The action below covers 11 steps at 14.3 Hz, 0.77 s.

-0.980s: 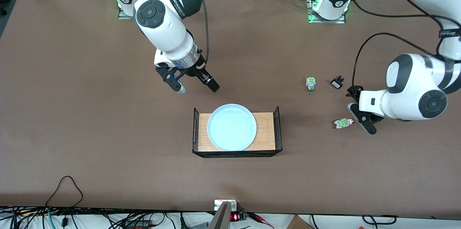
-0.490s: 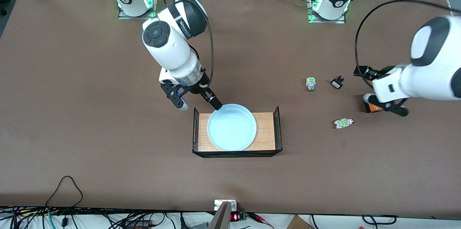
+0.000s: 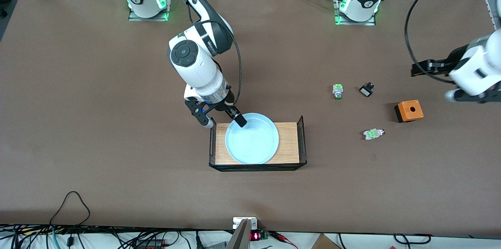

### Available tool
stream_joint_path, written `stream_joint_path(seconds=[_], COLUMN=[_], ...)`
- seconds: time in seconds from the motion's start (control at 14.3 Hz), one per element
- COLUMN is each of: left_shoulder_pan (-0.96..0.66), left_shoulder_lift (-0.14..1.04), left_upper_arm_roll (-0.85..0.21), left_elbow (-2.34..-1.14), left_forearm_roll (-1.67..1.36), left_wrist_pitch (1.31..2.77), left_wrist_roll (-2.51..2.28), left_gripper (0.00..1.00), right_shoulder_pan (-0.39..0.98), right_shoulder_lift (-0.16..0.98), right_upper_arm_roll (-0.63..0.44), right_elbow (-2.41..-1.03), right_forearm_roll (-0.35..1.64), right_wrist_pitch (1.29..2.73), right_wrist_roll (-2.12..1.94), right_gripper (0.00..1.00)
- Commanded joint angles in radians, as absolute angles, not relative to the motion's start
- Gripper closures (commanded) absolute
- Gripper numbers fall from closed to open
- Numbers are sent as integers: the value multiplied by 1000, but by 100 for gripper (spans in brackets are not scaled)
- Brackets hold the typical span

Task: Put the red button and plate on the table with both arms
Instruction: 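Release the switch and raise the left gripper while the right gripper grips the plate rim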

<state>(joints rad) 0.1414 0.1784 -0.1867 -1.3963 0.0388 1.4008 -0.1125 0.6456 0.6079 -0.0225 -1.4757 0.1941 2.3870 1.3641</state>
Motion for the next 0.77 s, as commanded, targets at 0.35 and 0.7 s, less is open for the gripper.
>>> stream_joint_path(seconds=[0.35, 0.7], left_shoulder_pan=[17, 18], left_shoulder_lift=[-45, -37], left_upper_arm_roll=[-55, -64], left_elbow=[-1694, -1680], left_forearm_roll=[8, 11], left_wrist_pitch=[1594, 1585], left_wrist_roll=[-124, -123], left_gripper=[0, 0], right_shoulder_pan=[652, 652], right_shoulder_lift=[643, 655], right_upper_arm_roll=[-28, -28], right_elbow=[-1450, -1450], right_forearm_roll=[202, 201], right_wrist_pitch=[2411, 2441], right_wrist_roll=[1374, 1374], right_gripper=[14, 22])
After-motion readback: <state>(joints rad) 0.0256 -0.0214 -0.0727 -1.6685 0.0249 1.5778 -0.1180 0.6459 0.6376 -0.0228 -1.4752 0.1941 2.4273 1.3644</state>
